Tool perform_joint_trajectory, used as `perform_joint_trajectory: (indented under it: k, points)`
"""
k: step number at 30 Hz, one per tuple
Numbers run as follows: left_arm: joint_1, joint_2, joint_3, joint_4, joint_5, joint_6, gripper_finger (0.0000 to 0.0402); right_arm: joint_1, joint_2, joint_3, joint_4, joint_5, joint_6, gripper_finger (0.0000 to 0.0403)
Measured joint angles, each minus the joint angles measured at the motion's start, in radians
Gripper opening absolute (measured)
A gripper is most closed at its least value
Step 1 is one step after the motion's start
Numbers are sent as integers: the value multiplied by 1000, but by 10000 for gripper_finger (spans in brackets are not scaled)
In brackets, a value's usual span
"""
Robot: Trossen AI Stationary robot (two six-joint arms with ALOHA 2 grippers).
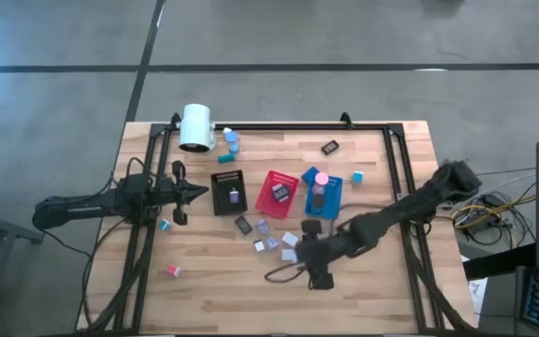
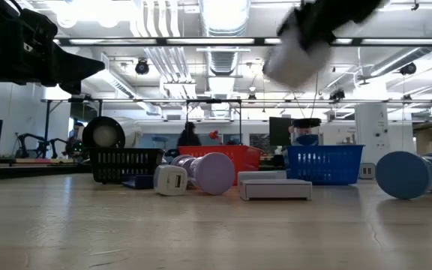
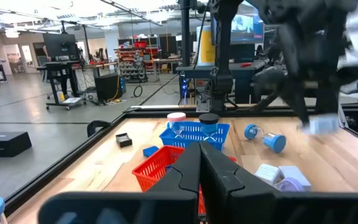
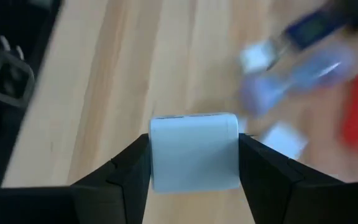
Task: Pick & Place Office items
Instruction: Put the bottom white charger adapter into the black bin
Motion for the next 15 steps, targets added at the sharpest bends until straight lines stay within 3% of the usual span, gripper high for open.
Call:
perform_joint_trajectory:
  k: [6,15]
  points:
    - [0,3,0,0,0,-17,7,-81,-238,-91,160,27,-94,193]
    - [0,6,0,0,0,-17,7,-250,-689,-371,326,27,-107,193]
